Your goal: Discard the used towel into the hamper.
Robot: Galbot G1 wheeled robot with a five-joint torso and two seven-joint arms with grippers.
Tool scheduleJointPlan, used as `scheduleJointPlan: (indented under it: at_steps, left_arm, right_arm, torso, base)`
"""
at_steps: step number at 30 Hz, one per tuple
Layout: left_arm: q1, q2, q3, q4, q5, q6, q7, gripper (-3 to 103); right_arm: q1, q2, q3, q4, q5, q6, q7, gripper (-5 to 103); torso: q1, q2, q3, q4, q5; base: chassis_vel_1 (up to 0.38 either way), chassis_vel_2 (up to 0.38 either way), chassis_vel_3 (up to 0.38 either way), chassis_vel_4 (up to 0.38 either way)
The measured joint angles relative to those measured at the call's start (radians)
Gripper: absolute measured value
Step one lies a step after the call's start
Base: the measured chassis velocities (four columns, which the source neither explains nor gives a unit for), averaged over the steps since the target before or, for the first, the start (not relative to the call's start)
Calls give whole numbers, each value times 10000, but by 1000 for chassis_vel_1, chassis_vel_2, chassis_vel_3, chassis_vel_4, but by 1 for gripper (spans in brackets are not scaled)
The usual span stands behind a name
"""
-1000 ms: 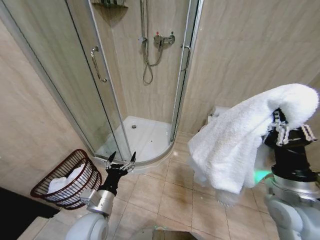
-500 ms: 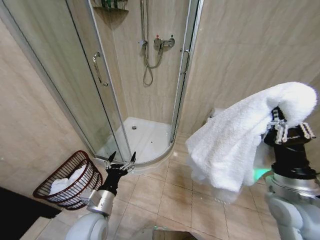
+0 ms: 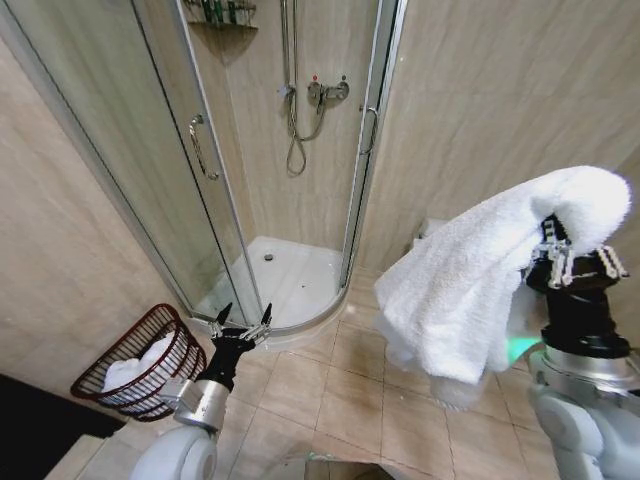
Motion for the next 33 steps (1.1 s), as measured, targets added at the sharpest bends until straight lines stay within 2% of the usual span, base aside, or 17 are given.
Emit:
scheduleJointPlan:
  at_steps: [33]
  left_arm:
    - [0,0,0,0,0,0,0,100]
  right_arm:
    - [-203,141,-3,169,83,15,-3,8]
  torso:
    - [701,1568,867,0,0]
  base:
    - [0,0,0,0]
